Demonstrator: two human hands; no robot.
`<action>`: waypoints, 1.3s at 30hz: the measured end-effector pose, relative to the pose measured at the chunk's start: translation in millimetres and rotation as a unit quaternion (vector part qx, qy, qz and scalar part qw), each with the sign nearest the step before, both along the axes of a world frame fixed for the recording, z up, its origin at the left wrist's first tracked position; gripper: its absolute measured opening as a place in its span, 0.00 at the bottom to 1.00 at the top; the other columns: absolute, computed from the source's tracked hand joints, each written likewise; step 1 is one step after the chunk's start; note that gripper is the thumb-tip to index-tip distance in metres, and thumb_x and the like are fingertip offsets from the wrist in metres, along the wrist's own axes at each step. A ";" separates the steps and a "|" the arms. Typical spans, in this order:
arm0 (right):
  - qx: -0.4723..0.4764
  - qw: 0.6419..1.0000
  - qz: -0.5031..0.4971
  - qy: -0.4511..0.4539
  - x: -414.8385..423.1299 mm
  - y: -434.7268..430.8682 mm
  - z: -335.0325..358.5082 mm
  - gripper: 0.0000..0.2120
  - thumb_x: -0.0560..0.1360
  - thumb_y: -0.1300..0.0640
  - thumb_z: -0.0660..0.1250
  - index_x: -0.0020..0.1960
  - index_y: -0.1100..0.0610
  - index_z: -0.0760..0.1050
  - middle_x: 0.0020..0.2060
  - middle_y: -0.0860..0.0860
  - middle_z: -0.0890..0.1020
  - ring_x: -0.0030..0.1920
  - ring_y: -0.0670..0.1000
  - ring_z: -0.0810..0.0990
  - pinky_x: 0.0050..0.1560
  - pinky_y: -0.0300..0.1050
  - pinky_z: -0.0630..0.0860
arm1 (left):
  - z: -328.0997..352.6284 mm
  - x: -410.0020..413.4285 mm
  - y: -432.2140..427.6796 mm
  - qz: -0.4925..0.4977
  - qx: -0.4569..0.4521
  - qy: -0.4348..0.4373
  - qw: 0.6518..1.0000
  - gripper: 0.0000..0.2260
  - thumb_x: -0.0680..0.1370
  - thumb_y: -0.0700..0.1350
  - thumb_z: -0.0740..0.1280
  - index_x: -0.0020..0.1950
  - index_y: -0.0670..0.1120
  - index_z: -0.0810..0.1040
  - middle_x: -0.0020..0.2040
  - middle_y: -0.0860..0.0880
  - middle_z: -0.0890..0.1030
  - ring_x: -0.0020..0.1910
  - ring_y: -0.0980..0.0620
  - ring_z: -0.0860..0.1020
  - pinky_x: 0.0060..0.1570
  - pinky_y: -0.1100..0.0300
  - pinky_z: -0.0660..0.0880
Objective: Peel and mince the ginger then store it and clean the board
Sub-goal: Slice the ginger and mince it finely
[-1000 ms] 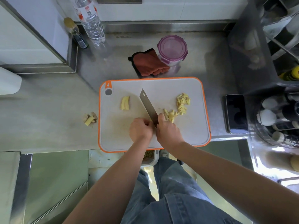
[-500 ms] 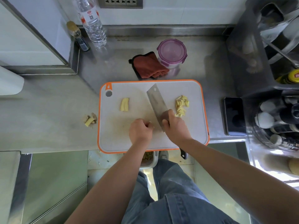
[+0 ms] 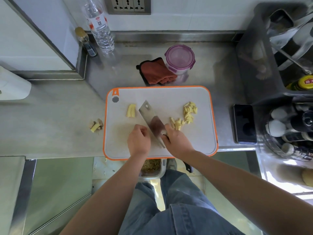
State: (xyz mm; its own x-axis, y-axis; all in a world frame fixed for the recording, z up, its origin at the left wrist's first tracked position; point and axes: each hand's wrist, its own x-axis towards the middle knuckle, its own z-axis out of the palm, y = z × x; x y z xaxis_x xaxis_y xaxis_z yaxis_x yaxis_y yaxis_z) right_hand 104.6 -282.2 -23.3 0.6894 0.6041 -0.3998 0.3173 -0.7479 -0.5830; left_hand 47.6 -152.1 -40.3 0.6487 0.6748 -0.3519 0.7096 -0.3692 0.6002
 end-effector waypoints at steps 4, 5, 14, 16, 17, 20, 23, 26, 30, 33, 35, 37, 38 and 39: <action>-0.011 0.998 -0.065 -0.013 14.9 -13.6 -3.4 0.14 0.80 0.56 0.56 0.63 0.59 0.62 0.41 0.58 0.79 0.40 0.61 0.78 0.38 0.55 0.76 | 1.3 1.4 -0.4 -0.023 -0.006 0.006 1.000 0.07 0.77 0.40 0.63 0.54 0.42 0.77 0.49 0.46 0.82 0.49 0.45 0.79 0.42 0.60 0.68; -0.007 0.996 -0.091 -0.017 20.7 -19.2 -2.8 0.11 0.80 0.56 0.56 0.60 0.58 0.64 0.42 0.58 0.80 0.40 0.60 0.79 0.39 0.56 0.77 | 1.7 2.3 -1.1 -0.021 -0.007 0.010 1.000 0.08 0.78 0.40 0.63 0.55 0.43 0.77 0.49 0.46 0.82 0.48 0.46 0.79 0.41 0.60 0.68; 0.025 0.997 -0.074 -0.013 31.4 -31.6 2.8 0.12 0.80 0.57 0.55 0.63 0.57 0.64 0.35 0.55 0.79 0.31 0.55 0.77 0.32 0.52 0.77 | 2.0 9.3 -3.7 -0.020 -0.002 0.025 0.999 0.07 0.78 0.42 0.63 0.54 0.45 0.78 0.49 0.47 0.82 0.49 0.45 0.79 0.42 0.59 0.69; 0.007 0.999 -0.046 -0.025 25.9 -28.1 2.7 0.15 0.79 0.58 0.55 0.65 0.58 0.63 0.34 0.55 0.78 0.33 0.56 0.77 0.34 0.53 0.77 | 2.3 11.7 -4.4 -0.026 0.005 0.019 0.999 0.07 0.78 0.42 0.63 0.54 0.44 0.78 0.49 0.47 0.82 0.49 0.45 0.79 0.42 0.59 0.69; 0.012 0.998 -0.062 -0.029 24.5 -27.9 3.0 0.14 0.79 0.58 0.55 0.64 0.58 0.64 0.35 0.55 0.78 0.33 0.56 0.77 0.35 0.54 0.77 | 2.8 12.7 -4.6 -0.029 0.008 0.017 0.999 0.07 0.78 0.42 0.63 0.54 0.44 0.78 0.49 0.47 0.82 0.48 0.45 0.79 0.42 0.59 0.70; 0.081 0.980 -0.183 0.013 33.1 -32.8 7.0 0.07 0.79 0.58 0.56 0.57 0.57 0.66 0.36 0.52 0.78 0.31 0.55 0.77 0.29 0.53 0.77 | 5.7 15.7 -6.0 -0.039 0.017 0.010 0.999 0.07 0.78 0.43 0.63 0.54 0.45 0.78 0.48 0.47 0.83 0.47 0.45 0.80 0.43 0.56 0.73; 0.128 0.943 -0.298 0.073 51.8 -45.5 18.9 0.06 0.79 0.58 0.58 0.55 0.56 0.64 0.34 0.56 0.75 0.28 0.55 0.74 0.21 0.43 0.71 | 10.4 24.8 -15.1 -0.077 0.019 -0.014 0.997 0.06 0.76 0.44 0.65 0.50 0.46 0.80 0.46 0.49 0.83 0.45 0.48 0.80 0.41 0.57 0.73; 0.154 0.909 -0.377 0.091 65.6 -63.9 26.3 0.06 0.79 0.59 0.59 0.53 0.59 0.64 0.33 0.56 0.73 0.25 0.52 0.71 0.21 0.41 0.69 | 14.8 42.4 -32.3 -0.161 0.033 -0.046 0.985 0.04 0.75 0.44 0.66 0.48 0.47 0.79 0.43 0.50 0.82 0.41 0.51 0.79 0.37 0.60 0.70; 0.151 0.892 -0.413 0.107 69.2 -83.8 24.9 0.05 0.79 0.59 0.59 0.47 0.57 0.62 0.31 0.56 0.73 0.25 0.50 0.71 0.24 0.43 0.70 | 17.2 67.3 -59.7 -0.286 0.082 -0.042 0.954 0.13 0.77 0.47 0.66 0.61 0.51 0.77 0.49 0.48 0.76 0.47 0.49 0.77 0.43 0.57 0.73; 0.150 0.890 -0.413 0.120 67.8 -89.1 20.7 0.06 0.79 0.59 0.59 0.46 0.57 0.61 0.31 0.55 0.72 0.24 0.50 0.70 0.23 0.42 0.70 | 14.3 77.9 -70.6 -0.320 0.136 -0.007 0.937 0.17 0.77 0.48 0.67 0.66 0.53 0.75 0.52 0.48 0.72 0.53 0.48 0.73 0.46 0.56 0.72; 0.151 0.890 -0.409 0.130 67.8 -89.6 19.0 0.06 0.79 0.59 0.59 0.46 0.57 0.62 0.32 0.54 0.72 0.24 0.49 0.71 0.23 0.41 0.70 | 13.6 80.6 -72.1 -0.317 0.159 -0.002 0.935 0.15 0.76 0.47 0.69 0.63 0.51 0.77 0.52 0.48 0.72 0.53 0.48 0.72 0.45 0.57 0.70; 0.150 0.891 -0.405 0.138 68.8 -89.7 18.2 0.07 0.79 0.59 0.59 0.44 0.54 0.62 0.31 0.54 0.72 0.25 0.50 0.71 0.23 0.41 0.70 | 14.1 81.3 -72.8 -0.316 0.174 -0.004 0.933 0.13 0.75 0.47 0.70 0.59 0.50 0.79 0.52 0.48 0.72 0.53 0.49 0.72 0.44 0.58 0.68; 0.149 0.893 -0.402 0.140 69.3 -89.6 17.9 0.07 0.79 0.58 0.59 0.44 0.52 0.62 0.31 0.54 0.72 0.25 0.50 0.71 0.23 0.41 0.70 | 14.4 81.1 -73.2 -0.318 0.178 -0.004 0.931 0.12 0.75 0.47 0.70 0.58 0.49 0.79 0.52 0.48 0.72 0.53 0.49 0.72 0.43 0.59 0.68; 0.148 0.893 -0.400 0.141 69.9 -89.4 17.8 0.08 0.79 0.58 0.59 0.44 0.51 0.62 0.31 0.54 0.73 0.26 0.50 0.71 0.24 0.41 0.70 | 14.3 81.1 -73.3 -0.319 0.178 -0.004 0.931 0.11 0.75 0.48 0.70 0.57 0.49 0.79 0.52 0.48 0.72 0.53 0.49 0.71 0.43 0.59 0.67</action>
State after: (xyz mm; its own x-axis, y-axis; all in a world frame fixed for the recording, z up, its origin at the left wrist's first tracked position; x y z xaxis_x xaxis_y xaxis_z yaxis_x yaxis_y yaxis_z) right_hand 174.5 -371.6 -5.5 0.8447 0.0724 -0.5303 -0.4404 -0.4689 -0.7656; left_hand 128.7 -225.4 -26.1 0.9592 0.2243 -0.1724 0.2736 -0.8903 0.3640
